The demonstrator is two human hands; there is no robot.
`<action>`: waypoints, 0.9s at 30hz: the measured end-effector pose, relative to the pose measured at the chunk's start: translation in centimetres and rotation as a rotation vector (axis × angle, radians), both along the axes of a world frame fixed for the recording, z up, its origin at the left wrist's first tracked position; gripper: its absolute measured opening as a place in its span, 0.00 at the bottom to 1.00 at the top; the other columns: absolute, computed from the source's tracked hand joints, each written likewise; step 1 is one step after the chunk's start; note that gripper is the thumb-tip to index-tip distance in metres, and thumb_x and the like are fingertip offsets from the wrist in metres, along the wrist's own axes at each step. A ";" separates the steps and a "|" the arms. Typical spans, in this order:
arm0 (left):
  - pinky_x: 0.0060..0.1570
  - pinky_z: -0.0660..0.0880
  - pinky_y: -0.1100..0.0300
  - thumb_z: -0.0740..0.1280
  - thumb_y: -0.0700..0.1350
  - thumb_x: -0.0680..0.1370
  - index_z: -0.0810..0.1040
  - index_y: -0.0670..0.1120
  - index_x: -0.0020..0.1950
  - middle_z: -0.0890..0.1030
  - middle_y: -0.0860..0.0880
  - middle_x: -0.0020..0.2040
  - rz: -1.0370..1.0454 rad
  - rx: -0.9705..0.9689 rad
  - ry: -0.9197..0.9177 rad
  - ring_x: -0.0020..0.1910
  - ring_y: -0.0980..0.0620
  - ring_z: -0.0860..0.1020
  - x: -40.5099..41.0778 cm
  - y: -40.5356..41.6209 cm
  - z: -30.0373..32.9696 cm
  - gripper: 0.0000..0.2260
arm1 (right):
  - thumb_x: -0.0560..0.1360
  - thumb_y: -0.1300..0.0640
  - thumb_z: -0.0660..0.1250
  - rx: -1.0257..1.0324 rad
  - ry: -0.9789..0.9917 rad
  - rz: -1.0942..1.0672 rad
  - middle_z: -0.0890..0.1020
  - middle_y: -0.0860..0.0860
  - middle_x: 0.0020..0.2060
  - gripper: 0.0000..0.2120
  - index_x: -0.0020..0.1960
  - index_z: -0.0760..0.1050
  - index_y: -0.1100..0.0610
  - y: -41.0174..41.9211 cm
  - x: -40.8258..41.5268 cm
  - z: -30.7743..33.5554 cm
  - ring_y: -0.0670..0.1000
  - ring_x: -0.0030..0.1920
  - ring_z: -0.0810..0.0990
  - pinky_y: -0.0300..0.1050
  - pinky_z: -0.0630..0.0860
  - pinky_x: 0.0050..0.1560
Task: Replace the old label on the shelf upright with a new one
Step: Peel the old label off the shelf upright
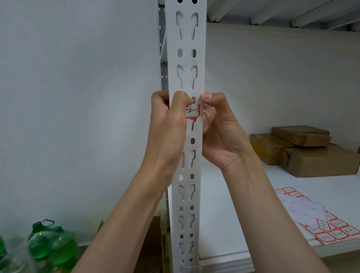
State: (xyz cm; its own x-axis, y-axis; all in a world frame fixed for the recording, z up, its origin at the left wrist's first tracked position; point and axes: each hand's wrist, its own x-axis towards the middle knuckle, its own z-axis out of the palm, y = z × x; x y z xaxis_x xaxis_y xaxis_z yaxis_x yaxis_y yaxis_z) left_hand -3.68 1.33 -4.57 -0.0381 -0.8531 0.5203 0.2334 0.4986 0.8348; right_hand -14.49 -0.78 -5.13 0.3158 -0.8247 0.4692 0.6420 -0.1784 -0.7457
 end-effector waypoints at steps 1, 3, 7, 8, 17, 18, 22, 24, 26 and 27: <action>0.38 0.73 0.63 0.64 0.51 0.80 0.70 0.49 0.53 0.79 0.51 0.44 0.008 -0.003 0.000 0.38 0.57 0.79 0.0 0.0 0.0 0.07 | 0.78 0.53 0.62 0.000 -0.007 0.001 0.82 0.55 0.46 0.14 0.53 0.83 0.58 -0.1 0.0 0.0 0.54 0.50 0.80 0.51 0.68 0.63; 0.38 0.74 0.64 0.66 0.52 0.78 0.70 0.49 0.58 0.81 0.50 0.47 0.029 -0.028 -0.014 0.41 0.56 0.81 -0.2 0.0 -0.1 0.12 | 0.77 0.53 0.64 0.009 -0.013 0.006 0.80 0.56 0.48 0.14 0.56 0.81 0.60 -0.1 0.0 0.1 0.55 0.50 0.79 0.51 0.69 0.61; 0.37 0.76 0.69 0.69 0.49 0.79 0.69 0.47 0.61 0.81 0.49 0.50 0.094 -0.076 -0.020 0.43 0.57 0.82 -0.5 0.0 -0.2 0.14 | 0.72 0.53 0.68 0.010 0.016 0.001 0.79 0.58 0.53 0.20 0.62 0.76 0.60 -0.3 -0.2 0.3 0.56 0.53 0.78 0.51 0.71 0.61; 0.37 0.75 0.70 0.69 0.48 0.79 0.69 0.47 0.61 0.80 0.50 0.48 0.104 -0.088 -0.027 0.42 0.58 0.82 -0.5 0.0 -0.3 0.14 | 0.73 0.53 0.67 0.006 0.024 0.003 0.80 0.58 0.53 0.21 0.63 0.76 0.60 -0.3 -0.2 0.3 0.57 0.53 0.78 0.51 0.72 0.60; 0.37 0.77 0.68 0.67 0.48 0.79 0.70 0.48 0.60 0.80 0.56 0.43 0.132 -0.137 -0.078 0.42 0.57 0.82 -0.3 0.1 -0.2 0.12 | 0.75 0.52 0.64 -0.033 0.060 -0.026 0.77 0.59 0.56 0.23 0.68 0.74 0.59 0.1 -0.1 0.3 0.59 0.58 0.75 0.53 0.72 0.61; 0.37 0.77 0.68 0.67 0.48 0.79 0.70 0.48 0.59 0.80 0.56 0.43 0.130 -0.134 -0.079 0.42 0.58 0.82 -0.3 0.1 -0.2 0.12 | 0.75 0.52 0.64 -0.038 0.064 -0.033 0.77 0.60 0.56 0.24 0.69 0.73 0.60 0.1 -0.1 0.4 0.58 0.58 0.75 0.52 0.72 0.61; 0.42 0.78 0.62 0.67 0.50 0.79 0.71 0.50 0.58 0.81 0.54 0.48 0.141 -0.111 -0.099 0.46 0.56 0.83 -0.2 0.1 0.1 0.10 | 0.77 0.53 0.62 -0.051 0.070 -0.060 0.76 0.61 0.58 0.30 0.76 0.64 0.63 0.3 0.0 0.4 0.59 0.60 0.74 0.54 0.72 0.62; 0.43 0.77 0.60 0.66 0.51 0.79 0.72 0.50 0.58 0.82 0.54 0.49 0.147 -0.095 -0.110 0.47 0.57 0.83 -0.2 0.1 0.4 0.10 | 0.79 0.53 0.61 -0.060 0.068 -0.063 0.76 0.61 0.57 0.29 0.76 0.64 0.64 0.5 0.0 0.4 0.60 0.60 0.74 0.53 0.73 0.61; 0.39 0.75 0.64 0.65 0.51 0.78 0.72 0.51 0.57 0.81 0.58 0.44 0.157 -0.077 -0.128 0.41 0.62 0.81 -0.1 0.2 0.7 0.09 | 0.78 0.53 0.62 -0.054 0.071 -0.072 0.77 0.60 0.54 0.30 0.76 0.63 0.65 0.6 0.0 0.4 0.58 0.57 0.75 0.52 0.75 0.57; 0.35 0.74 0.67 0.65 0.51 0.78 0.72 0.51 0.55 0.80 0.60 0.39 0.159 -0.067 -0.138 0.37 0.64 0.80 -0.2 0.2 0.9 0.08 | 0.77 0.53 0.65 -0.048 0.073 -0.080 0.76 0.60 0.54 0.31 0.76 0.63 0.65 0.6 0.0 0.4 0.58 0.56 0.74 0.52 0.75 0.56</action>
State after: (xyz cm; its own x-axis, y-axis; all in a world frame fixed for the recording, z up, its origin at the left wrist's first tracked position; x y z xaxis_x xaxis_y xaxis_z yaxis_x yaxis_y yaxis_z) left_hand -3.84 1.57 -3.69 0.0190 -0.8179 0.5751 0.0329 0.5754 0.8172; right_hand -14.47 -0.19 -4.71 0.2845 -0.8257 0.4871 0.5681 -0.2641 -0.7794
